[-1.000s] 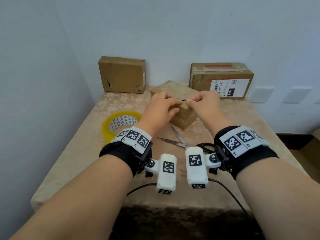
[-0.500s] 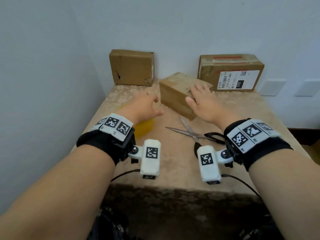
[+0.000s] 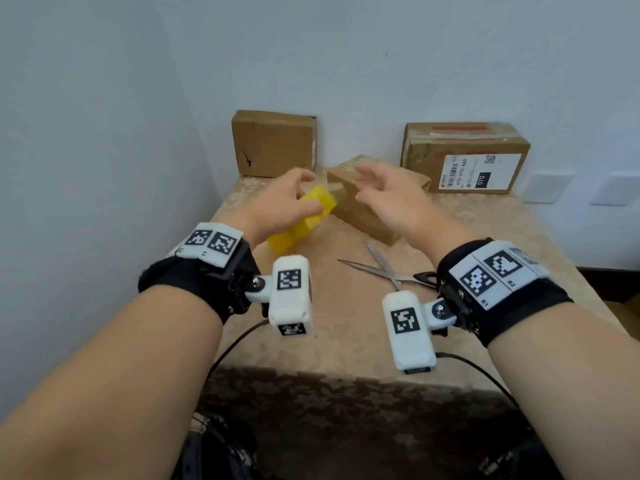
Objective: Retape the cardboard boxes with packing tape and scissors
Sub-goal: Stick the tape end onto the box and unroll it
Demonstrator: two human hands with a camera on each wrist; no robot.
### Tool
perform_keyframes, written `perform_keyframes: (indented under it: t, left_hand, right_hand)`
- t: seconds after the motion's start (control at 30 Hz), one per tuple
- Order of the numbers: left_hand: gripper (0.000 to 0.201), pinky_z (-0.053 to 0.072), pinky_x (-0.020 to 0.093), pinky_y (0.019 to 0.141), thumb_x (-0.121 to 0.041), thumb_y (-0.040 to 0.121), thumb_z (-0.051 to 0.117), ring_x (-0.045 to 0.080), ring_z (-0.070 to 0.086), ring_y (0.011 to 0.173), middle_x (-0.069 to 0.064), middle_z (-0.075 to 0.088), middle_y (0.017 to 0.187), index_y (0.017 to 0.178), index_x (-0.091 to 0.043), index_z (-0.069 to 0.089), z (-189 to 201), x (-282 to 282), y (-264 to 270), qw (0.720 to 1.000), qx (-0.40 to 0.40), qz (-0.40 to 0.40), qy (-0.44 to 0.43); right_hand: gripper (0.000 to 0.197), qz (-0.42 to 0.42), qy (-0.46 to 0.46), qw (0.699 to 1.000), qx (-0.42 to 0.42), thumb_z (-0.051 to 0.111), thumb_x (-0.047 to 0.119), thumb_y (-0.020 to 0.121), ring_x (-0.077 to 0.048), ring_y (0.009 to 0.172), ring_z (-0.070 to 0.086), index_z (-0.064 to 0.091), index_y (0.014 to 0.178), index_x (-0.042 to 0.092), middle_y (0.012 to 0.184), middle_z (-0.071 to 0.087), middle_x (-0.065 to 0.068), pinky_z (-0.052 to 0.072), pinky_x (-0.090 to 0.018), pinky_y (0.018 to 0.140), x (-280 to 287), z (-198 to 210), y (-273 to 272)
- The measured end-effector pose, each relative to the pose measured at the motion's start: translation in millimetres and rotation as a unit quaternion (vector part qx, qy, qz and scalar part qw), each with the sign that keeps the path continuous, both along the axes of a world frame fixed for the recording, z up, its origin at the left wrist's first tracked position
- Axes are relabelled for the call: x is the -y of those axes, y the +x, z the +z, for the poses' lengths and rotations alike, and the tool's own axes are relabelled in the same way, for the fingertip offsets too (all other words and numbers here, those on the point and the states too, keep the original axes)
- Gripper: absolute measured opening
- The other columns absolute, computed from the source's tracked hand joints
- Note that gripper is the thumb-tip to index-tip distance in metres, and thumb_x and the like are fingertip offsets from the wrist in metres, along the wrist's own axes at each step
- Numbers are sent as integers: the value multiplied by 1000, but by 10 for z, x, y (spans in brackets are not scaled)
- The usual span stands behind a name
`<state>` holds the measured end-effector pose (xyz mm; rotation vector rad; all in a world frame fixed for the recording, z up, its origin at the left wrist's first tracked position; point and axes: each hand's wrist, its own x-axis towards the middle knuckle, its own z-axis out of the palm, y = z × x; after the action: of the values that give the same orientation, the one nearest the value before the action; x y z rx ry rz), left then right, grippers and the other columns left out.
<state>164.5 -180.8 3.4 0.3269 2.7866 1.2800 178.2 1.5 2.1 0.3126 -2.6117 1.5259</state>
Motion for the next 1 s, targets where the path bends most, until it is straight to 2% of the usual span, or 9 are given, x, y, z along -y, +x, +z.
perform_keyframes:
  t: [0.1,0.17,0.23,0.4,0.6,0.7,0.8,0.93,1.0]
  left_hand:
    - [44,47,22,79,-15,86,60,13,57,100,3,58,119,128,-22,49,98,-61,51,999,-11,-9,49]
    - [39,47,21,73,-15,86,58,9,56,88,4,60,112,124,-23,52,136,-116,79,999,-9,-22,41]
    - [40,48,24,71,-23,81,59,8,56,83,6,62,110,120,-26,54,161,-158,113,999,-2,-29,40]
    - [49,51,29,76,-34,66,52,16,60,92,5,63,107,114,-26,58,173,-212,167,998,9,-56,26]
    - [29,44,22,65,-26,88,59,3,55,84,-11,57,97,116,-24,59,152,-263,88,998,0,-56,10]
    - [29,47,25,73,-25,90,57,6,56,87,-8,59,102,119,-26,56,133,-280,37,998,7,-60,11]
    - [33,48,35,86,-31,88,59,18,56,100,-1,57,114,121,-29,53,84,-237,1,998,7,-45,-30]
    - [36,44,33,86,-35,85,63,20,53,105,2,52,120,120,-33,56,20,-195,-15,997,25,-65,-36]
    - [28,44,32,88,-36,79,69,18,52,99,1,46,119,107,-34,62,22,-208,-33,998,3,-60,-24]
  right_hand:
    - [34,-17,-99,990,98,60,26,91,-14,127,47,57,125,22,132,55,2,34,-31,110,37,14,-15]
    - [9,-16,-108,990,93,63,36,90,-14,114,57,63,98,30,109,65,6,43,-35,105,-1,-4,-8]
    - [5,-2,-103,992,72,64,33,91,-13,101,62,64,87,30,92,67,8,50,-30,94,-45,-18,3]
    - [8,-30,-112,991,59,68,21,89,-6,74,61,69,83,17,76,67,2,52,-20,72,-87,-39,-21]
    - [9,-58,21,996,-57,69,17,87,-4,66,53,71,79,14,69,61,8,45,-19,66,-128,67,-64]
    - [8,-68,79,987,-123,68,16,88,1,62,49,70,81,12,66,56,12,41,-18,61,-112,163,-68]
    - [10,-49,86,984,-149,68,16,88,-2,63,50,70,84,7,69,59,6,41,-14,60,-75,223,-46]
    - [8,-25,83,989,-119,69,16,88,2,61,48,71,86,9,67,54,15,36,-4,57,-100,179,-35]
    - [8,-24,96,987,-126,69,18,87,1,64,47,70,82,12,74,51,14,35,-5,59,-87,181,-49]
